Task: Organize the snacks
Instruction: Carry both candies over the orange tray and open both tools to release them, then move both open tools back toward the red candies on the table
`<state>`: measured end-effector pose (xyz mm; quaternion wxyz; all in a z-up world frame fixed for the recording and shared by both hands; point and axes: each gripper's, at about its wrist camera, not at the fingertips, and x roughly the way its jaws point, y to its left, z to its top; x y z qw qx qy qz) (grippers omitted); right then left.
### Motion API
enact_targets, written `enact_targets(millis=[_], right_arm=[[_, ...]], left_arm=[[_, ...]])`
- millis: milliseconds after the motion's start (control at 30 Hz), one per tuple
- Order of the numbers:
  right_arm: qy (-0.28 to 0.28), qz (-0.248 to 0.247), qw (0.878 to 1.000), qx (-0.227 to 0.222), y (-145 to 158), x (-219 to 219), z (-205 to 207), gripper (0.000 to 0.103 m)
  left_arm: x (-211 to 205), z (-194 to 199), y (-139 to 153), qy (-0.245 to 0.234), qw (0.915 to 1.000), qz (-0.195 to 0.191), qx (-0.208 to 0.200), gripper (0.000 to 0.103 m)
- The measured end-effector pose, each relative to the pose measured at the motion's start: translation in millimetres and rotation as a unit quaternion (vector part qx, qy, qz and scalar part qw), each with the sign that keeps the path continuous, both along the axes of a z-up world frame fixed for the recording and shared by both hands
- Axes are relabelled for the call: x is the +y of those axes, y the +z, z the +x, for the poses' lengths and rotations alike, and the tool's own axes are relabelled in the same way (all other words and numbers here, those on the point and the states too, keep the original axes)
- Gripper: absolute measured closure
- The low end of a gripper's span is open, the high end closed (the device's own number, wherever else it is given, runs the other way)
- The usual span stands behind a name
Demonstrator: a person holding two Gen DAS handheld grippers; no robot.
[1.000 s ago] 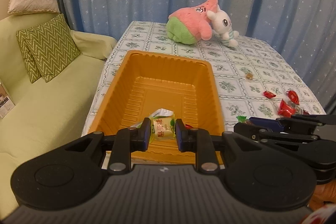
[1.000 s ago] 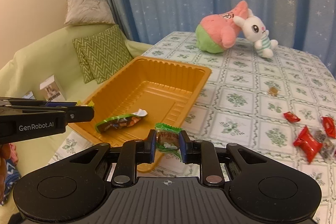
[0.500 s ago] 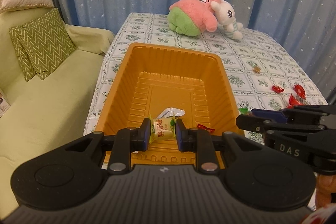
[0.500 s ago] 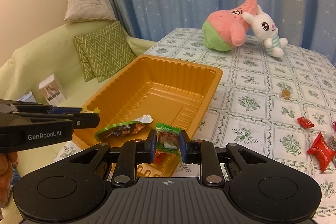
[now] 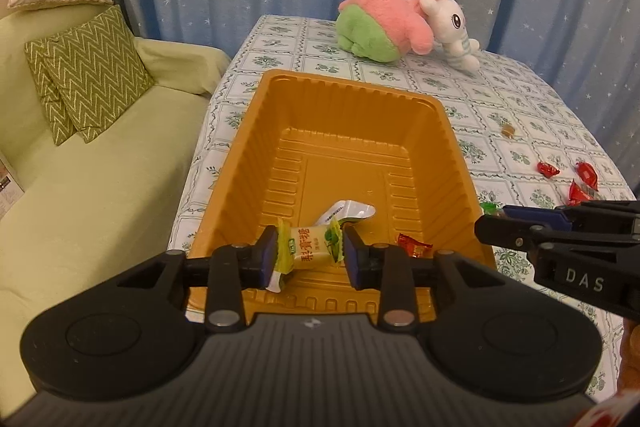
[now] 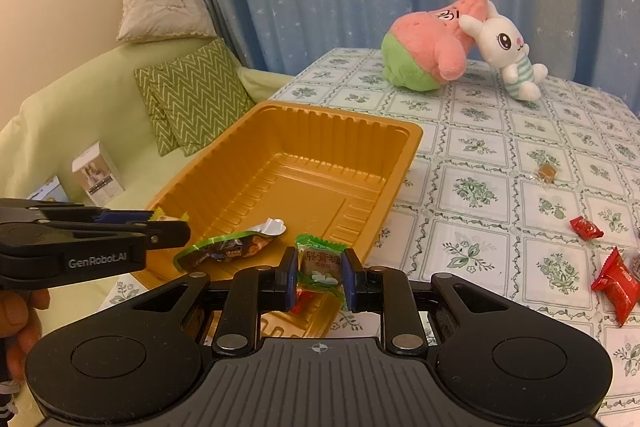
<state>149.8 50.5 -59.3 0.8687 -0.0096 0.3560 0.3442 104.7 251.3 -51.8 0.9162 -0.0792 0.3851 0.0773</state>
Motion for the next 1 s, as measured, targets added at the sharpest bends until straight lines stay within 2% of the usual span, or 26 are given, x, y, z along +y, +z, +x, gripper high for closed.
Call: enact_targets(millis=[367,633,700,733,767,1000], right_arm=[[-0.001,0.008,1.000,0.006,0.7,0.1,1.3,0.080],[0.039,0.043,0.998,0.021,1.0,11.8,2.2,0.079],[0.043,0.043,0.998,0.019,1.5,12.7,2.6,0.075],[0.040,0.047,0.998,0.017,1.8,10.2,2.2,0.058],[0.035,0.052,0.998,0.015,2.2,6.3,2.0,0.047],[-0.026,0.051,0.998,0.035,-2.1,-46.7,0.7,0.047]], left_arm=[[-0.5,-3.9,2.6,0.004,0.9999,0.015,-0.008,0.067],[5.6,-13.9,13.5,0.022,0.9993,0.021,-0.020,0.064],[5.3,-17.3,16.0,0.025,0.9992,0.022,-0.023,0.059],[4.9,-19.3,17.2,0.027,0.9992,0.021,-0.024,0.058],[4.3,-21.4,18.4,0.028,0.9991,0.020,-0.025,0.058],[-9.9,-35.8,26.9,0.031,0.9989,0.012,-0.033,0.052]])
